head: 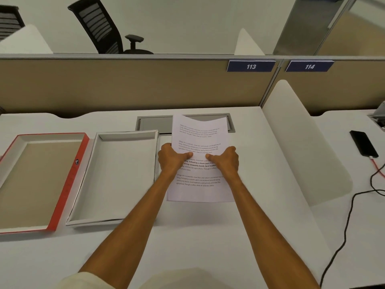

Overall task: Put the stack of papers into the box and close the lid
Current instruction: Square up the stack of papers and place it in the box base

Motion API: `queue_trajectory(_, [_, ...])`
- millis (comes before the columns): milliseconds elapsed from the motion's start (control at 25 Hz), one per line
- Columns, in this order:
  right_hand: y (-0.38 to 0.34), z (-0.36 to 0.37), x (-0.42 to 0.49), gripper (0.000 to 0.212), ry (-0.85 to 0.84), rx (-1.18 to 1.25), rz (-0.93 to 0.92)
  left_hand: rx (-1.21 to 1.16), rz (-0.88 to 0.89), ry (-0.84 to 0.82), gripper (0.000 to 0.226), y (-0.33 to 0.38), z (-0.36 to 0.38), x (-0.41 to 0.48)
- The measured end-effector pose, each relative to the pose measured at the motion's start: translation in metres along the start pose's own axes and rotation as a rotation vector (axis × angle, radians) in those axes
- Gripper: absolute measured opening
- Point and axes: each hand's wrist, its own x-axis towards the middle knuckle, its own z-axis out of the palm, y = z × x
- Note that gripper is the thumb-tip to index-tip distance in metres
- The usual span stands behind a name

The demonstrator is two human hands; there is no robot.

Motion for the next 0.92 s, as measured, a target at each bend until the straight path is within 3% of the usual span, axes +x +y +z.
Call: queue_trajectory(920, [-0.088,0.148,-0.077,0.066,-0.109,-0.052,-0.062,-0.017,-0.085,0.047,0.044,-0.092,-0.157,0.044])
